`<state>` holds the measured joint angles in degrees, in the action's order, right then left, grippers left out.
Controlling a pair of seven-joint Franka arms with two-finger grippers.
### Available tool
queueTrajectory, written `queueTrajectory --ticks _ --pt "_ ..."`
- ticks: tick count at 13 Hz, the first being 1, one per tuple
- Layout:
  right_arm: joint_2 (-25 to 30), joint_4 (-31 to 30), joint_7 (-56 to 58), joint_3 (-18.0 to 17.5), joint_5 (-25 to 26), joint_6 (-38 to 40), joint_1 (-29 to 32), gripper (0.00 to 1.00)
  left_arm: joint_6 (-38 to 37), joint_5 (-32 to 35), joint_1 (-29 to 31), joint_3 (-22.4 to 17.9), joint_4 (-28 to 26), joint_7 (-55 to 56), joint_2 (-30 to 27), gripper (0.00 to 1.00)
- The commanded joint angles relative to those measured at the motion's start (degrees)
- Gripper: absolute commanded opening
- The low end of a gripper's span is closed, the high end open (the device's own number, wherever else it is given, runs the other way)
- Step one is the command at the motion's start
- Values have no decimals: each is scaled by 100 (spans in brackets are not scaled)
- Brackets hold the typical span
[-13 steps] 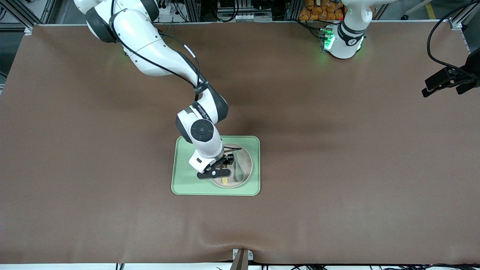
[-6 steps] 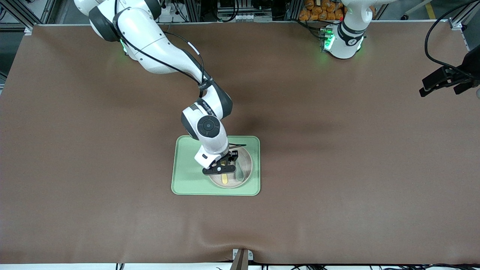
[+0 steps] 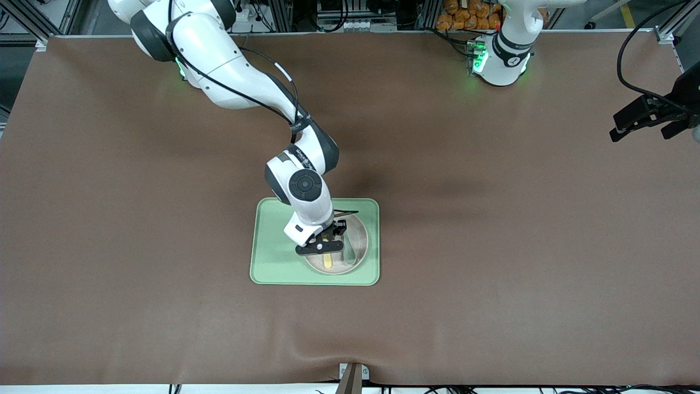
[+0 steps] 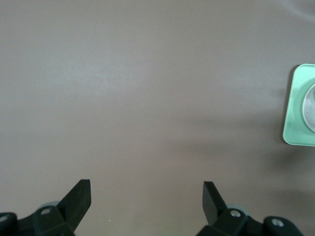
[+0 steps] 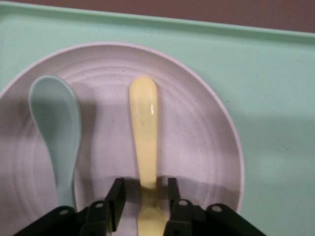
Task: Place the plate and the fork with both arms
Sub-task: 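Lift the fork with the right gripper and move it beside the plate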
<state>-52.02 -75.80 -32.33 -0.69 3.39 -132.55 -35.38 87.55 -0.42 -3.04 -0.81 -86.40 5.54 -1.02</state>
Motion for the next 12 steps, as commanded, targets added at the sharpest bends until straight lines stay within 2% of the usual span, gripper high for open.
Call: queueTrajectory --ticks 1,2,4,7,9,12 --pt "-36 30 -125 25 171 -52 -48 8 -28 218 -268 -209 246 -97 233 100" --pt "-19 65 -125 25 162 0 -48 0 -124 218 -268 -235 386 -97 330 100" --pt "69 91 -125 16 109 45 5 0 -282 244 -338 -253 588 -79 471 100" --pt "157 284 -125 7 83 579 93 0 -292 332 -435 -314 580 -79 419 100" --pt "340 276 -72 -1 48 642 285 0 -292 289 -461 -297 589 -105 419 100" --pt "517 223 6 -28 47 975 558 0 -327 262 -382 -314 554 -123 147 100"
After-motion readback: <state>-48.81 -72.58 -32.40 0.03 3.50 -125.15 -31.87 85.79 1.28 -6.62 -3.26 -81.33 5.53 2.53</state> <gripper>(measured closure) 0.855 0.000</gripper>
